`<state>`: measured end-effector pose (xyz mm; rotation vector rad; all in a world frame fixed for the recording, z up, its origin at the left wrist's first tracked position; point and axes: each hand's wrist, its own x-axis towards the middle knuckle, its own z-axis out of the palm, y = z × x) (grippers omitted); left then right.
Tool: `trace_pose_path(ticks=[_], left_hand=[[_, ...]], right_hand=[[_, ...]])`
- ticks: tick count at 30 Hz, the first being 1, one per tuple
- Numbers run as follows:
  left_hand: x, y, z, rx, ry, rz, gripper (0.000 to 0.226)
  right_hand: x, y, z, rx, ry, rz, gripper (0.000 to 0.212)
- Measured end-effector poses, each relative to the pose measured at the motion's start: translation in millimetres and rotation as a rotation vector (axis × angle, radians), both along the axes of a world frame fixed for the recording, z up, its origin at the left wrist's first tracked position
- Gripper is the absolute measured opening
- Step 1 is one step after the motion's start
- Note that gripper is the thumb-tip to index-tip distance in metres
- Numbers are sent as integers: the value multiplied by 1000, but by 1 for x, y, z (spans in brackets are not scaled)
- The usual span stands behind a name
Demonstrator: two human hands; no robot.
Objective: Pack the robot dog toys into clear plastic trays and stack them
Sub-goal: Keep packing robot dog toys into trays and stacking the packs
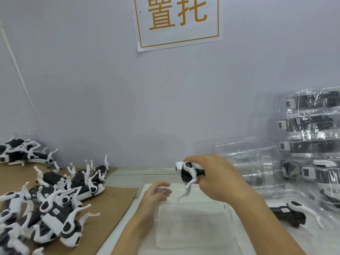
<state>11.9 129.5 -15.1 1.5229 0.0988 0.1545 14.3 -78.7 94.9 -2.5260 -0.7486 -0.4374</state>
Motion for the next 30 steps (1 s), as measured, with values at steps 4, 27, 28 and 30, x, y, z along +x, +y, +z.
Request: trace_pose_path(ticks=[4,27,28,30], left_hand=[[-4,-3,3,17,-32,-47,42],[-7,-2,3,-3,-13,-102,47],[-8,-2,3,-25,-9,-113,45],[-8,-3,5,-120,3,-131,40]], right_hand=[[-2,16,-13,-31,30,64,46],[16,27,-66,43,201,155,26],[17,27,-66,50,207,157,26],[18,27,-66,58,210,159,25]])
